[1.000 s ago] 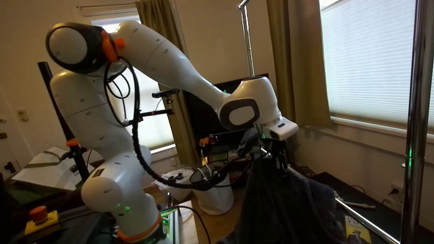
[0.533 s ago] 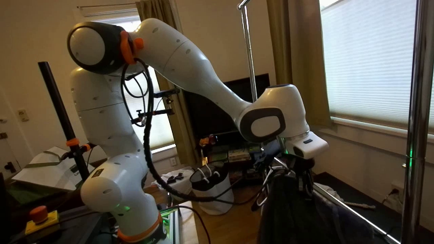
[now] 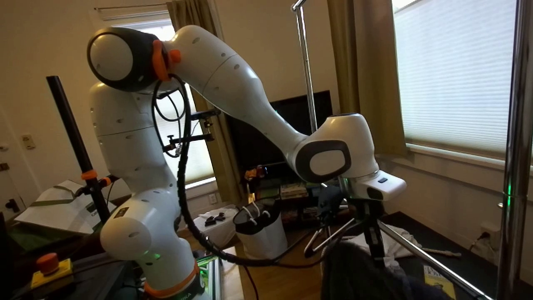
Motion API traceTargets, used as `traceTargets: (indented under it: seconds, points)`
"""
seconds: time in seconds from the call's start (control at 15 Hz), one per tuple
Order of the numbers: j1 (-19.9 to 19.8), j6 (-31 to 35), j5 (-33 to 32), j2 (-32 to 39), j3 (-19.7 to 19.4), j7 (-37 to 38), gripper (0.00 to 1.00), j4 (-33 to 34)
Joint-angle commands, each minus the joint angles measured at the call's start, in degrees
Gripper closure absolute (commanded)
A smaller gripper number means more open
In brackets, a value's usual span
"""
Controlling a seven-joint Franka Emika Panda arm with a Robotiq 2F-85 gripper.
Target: Hang the robe on the bottom railing
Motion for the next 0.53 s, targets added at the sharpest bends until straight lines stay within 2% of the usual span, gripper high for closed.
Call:
traceTargets:
  seconds: [0.0, 0.07, 0.13, 0.33, 0.4, 0.47]
  points:
    - [0.4, 0.2, -4.6, -4.4, -1.8, -7.8, 0.47, -3.5]
    - [0.2, 0.7, -5.1, -5.2, -2.0, -9.6, 0.38, -3.8]
    - [0.3, 0.4, -1.8, -6.9, -2.1, -13.5, 0.31, -4.3]
    - [2.5, -2.8, 12.6, -14.6, -2.2, -27.8, 0.08, -7.6]
    - [1.1, -0.7, 6.8, -7.4, -1.8, -21.1, 0.02, -3.1]
    - [1.4, -1.0, 7.9, -8.9, -1.8, -22.5, 0.19, -3.5]
